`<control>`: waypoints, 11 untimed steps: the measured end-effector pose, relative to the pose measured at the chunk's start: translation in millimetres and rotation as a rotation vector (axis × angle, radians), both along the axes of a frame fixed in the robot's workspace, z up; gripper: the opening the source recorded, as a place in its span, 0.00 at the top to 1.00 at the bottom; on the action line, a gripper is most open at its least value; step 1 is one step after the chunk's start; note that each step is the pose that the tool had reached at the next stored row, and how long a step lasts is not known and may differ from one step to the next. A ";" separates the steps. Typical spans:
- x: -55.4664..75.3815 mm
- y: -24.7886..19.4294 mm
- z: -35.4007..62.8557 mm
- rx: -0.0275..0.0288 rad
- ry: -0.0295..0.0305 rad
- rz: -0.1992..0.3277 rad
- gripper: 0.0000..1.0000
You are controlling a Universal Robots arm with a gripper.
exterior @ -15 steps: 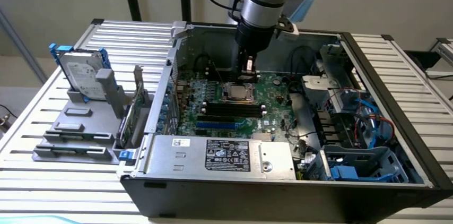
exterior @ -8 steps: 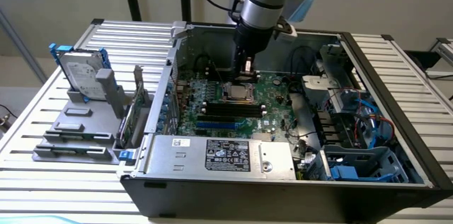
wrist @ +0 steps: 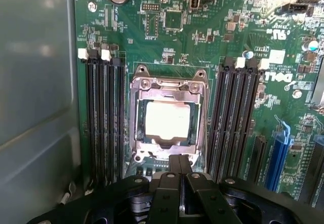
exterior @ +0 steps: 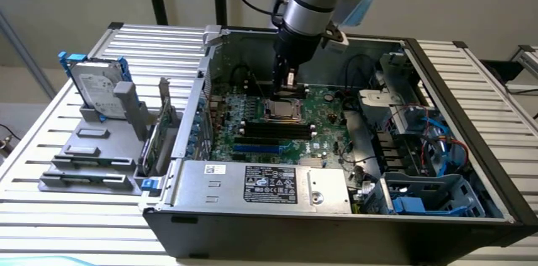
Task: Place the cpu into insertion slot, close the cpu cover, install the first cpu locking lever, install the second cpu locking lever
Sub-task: 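Close the cpu cover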
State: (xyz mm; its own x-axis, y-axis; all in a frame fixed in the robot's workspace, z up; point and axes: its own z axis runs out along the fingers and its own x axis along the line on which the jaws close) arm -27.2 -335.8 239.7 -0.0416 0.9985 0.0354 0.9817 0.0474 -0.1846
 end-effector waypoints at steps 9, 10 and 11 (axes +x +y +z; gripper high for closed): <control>-5.5 -0.1 -13.1 0.0001 0.0050 0.001 0.89; -5.9 -0.1 -14.4 0.0000 0.0057 0.001 0.89; -6.3 -0.1 -15.6 0.0001 0.0064 0.001 0.89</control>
